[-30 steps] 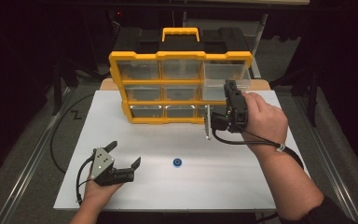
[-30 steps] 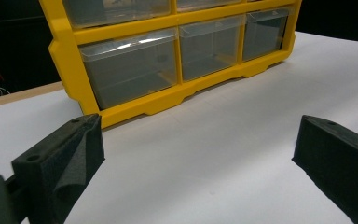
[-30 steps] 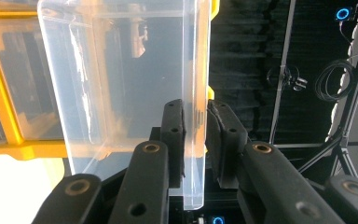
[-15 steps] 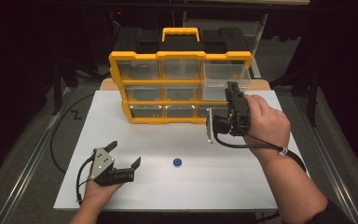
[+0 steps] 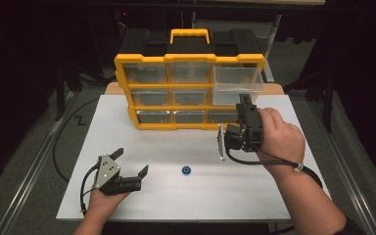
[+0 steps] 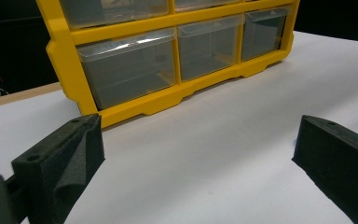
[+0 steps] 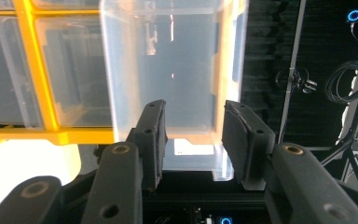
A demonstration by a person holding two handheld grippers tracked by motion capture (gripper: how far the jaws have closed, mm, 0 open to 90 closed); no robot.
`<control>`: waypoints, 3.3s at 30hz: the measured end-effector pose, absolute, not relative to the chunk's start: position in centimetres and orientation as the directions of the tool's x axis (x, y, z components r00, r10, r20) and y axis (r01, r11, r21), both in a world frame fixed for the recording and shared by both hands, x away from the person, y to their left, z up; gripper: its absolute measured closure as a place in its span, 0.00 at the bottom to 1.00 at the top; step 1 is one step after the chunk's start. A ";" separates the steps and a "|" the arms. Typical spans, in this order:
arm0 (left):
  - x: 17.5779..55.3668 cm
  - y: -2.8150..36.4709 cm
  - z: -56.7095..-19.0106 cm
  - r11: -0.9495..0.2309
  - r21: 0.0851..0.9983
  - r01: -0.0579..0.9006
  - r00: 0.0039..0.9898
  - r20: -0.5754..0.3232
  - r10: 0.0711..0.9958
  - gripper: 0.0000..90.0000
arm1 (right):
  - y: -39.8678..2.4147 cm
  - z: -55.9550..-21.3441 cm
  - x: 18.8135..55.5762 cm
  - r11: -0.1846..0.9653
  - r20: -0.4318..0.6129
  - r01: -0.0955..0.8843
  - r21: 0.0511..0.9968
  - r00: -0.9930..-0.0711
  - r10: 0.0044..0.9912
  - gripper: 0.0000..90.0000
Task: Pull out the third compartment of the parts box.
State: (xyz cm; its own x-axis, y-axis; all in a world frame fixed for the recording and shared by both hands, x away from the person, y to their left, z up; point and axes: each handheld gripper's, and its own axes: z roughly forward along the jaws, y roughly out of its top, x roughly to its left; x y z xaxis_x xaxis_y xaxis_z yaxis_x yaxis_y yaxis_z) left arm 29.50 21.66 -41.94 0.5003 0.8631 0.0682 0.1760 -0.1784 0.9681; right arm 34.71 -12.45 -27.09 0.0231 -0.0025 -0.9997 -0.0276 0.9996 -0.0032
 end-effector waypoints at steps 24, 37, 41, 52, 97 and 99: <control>29.5 21.6 -42.0 -0.181 0.969 0.170 0.507 0.072 0.859 0.03 | -13.1 -32.7 34.3 0.999 -0.999 -0.028 -0.016 -0.041 -0.017 0.54; 29.5 21.6 -42.0 -0.182 0.969 0.169 0.509 0.073 0.858 0.03 | -13.2 -36.3 33.8 0.999 -0.997 -0.039 -0.006 -0.082 -0.009 0.50; 29.5 21.6 -42.0 -0.183 0.969 0.168 0.510 0.073 0.857 0.03 | -13.1 -37.4 33.6 0.999 -0.996 -0.047 -0.010 -0.083 -0.014 0.50; 29.6 21.5 -42.1 -0.186 0.968 0.169 0.511 0.075 0.856 0.03 | -13.4 -40.5 33.3 0.999 -0.993 -0.044 -0.005 -0.119 -0.011 0.50; 29.6 21.4 -42.1 -0.189 0.967 0.170 0.515 0.076 0.854 0.03 | -14.8 -44.0 34.1 0.992 -0.971 -0.065 0.111 -0.221 0.094 0.01; 29.6 21.4 -42.1 -0.187 0.967 0.171 0.513 0.075 0.855 0.03 | -14.8 -43.9 34.1 0.988 -0.965 -0.060 0.142 -0.231 0.125 0.01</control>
